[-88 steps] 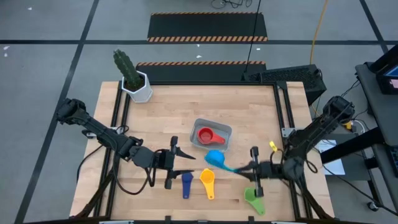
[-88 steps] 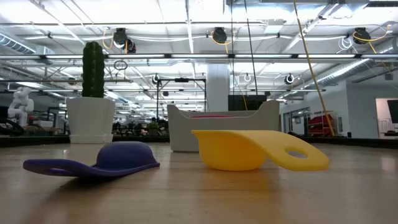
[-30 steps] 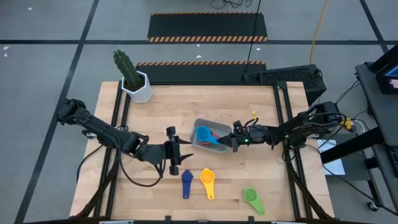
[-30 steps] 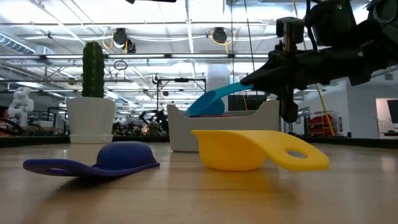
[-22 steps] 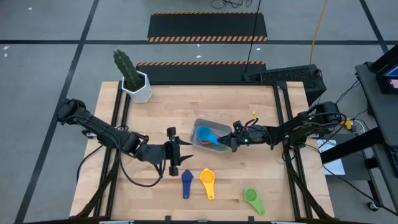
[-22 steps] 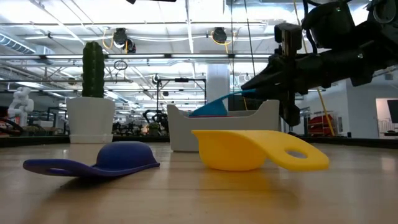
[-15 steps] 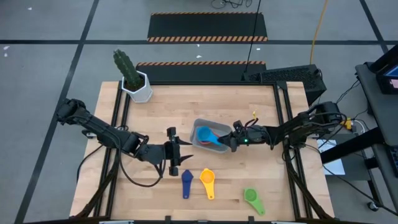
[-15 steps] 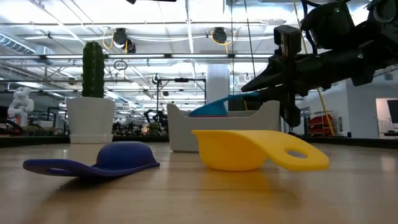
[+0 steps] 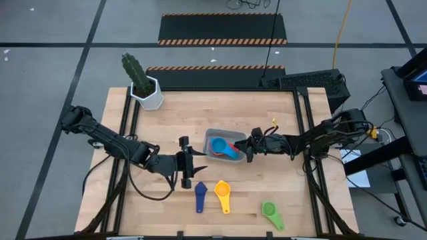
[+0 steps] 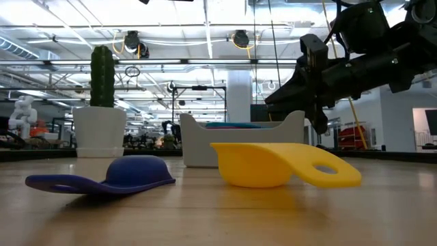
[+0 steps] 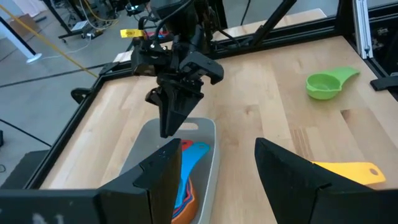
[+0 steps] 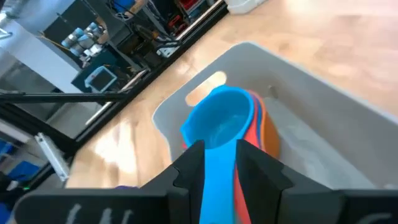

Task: Nest measuring cups in basket
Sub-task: Stack the light blue measuring cup into the red measuring cup

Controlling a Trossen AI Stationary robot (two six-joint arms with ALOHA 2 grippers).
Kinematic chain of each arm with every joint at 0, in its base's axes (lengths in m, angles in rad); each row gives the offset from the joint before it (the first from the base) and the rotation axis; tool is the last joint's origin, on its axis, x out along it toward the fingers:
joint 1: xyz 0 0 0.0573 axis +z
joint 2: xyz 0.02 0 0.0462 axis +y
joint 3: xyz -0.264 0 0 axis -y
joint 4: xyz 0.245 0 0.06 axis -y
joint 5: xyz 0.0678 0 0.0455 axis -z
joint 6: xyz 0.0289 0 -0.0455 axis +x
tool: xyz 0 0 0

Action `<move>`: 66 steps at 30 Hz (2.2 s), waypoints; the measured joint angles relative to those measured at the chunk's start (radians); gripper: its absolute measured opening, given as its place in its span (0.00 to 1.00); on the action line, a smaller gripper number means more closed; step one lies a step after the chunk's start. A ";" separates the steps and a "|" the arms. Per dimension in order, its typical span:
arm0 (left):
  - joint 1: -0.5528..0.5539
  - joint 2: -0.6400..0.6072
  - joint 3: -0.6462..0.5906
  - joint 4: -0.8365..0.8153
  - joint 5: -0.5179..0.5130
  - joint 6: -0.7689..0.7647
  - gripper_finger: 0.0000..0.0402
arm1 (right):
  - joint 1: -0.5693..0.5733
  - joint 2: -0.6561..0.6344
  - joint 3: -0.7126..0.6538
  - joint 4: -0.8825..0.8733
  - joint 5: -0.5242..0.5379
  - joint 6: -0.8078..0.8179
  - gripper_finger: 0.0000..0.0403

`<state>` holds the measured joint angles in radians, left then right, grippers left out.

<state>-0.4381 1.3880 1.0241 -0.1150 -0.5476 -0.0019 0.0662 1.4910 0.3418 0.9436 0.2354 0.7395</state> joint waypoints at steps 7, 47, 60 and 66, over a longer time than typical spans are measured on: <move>0.000 0.000 0.000 0.000 0.007 0.002 0.52 | 0.041 0.000 0.047 -0.016 0.001 -0.080 0.21; 0.001 0.000 0.000 0.059 0.000 0.035 0.52 | 0.059 0.176 0.662 -1.210 0.048 -0.328 0.84; 0.001 0.000 0.000 0.058 0.000 0.046 0.52 | 0.046 0.176 0.662 -1.226 0.047 -0.363 0.52; 0.001 0.000 0.000 0.058 0.000 0.046 0.52 | 0.045 0.176 0.662 -1.241 0.047 -0.367 0.39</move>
<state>-0.4370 1.3880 1.0241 -0.0566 -0.5480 0.0441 0.1108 1.6669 1.0042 -0.2977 0.2825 0.3725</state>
